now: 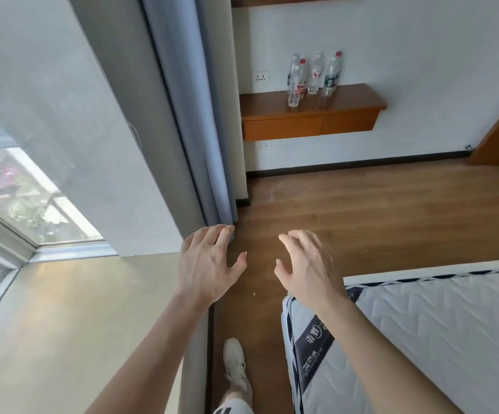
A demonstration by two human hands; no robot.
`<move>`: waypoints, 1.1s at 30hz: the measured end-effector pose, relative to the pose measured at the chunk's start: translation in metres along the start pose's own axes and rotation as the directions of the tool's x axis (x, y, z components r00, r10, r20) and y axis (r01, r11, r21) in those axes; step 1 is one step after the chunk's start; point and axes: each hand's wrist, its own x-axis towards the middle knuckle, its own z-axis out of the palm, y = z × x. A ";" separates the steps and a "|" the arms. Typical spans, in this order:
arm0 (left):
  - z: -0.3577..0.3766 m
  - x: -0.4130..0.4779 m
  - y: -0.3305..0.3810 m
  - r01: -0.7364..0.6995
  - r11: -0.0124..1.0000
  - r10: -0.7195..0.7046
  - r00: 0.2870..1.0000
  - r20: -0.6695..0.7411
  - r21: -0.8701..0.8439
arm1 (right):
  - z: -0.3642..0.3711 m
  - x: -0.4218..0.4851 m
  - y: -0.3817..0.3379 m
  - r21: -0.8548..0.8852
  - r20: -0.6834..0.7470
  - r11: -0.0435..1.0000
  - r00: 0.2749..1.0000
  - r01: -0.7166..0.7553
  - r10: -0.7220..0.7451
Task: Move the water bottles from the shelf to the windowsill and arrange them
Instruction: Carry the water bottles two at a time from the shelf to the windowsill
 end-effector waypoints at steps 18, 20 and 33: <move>0.091 0.305 -0.086 -0.204 0.975 0.208 0.977 0.041 -0.087 | 0.071 0.273 0.024 -0.184 -0.015 0.965 0.982 -0.189 0.189; 0.098 0.326 -0.087 -0.222 0.970 0.227 0.973 0.046 -0.101 | 0.074 0.287 0.027 -0.203 -0.011 0.956 0.977 -0.212 0.214; 0.163 0.466 -0.063 -0.306 0.939 0.322 0.942 0.091 -0.154 | 0.098 0.398 0.093 -0.231 -0.040 0.918 0.945 -0.324 0.324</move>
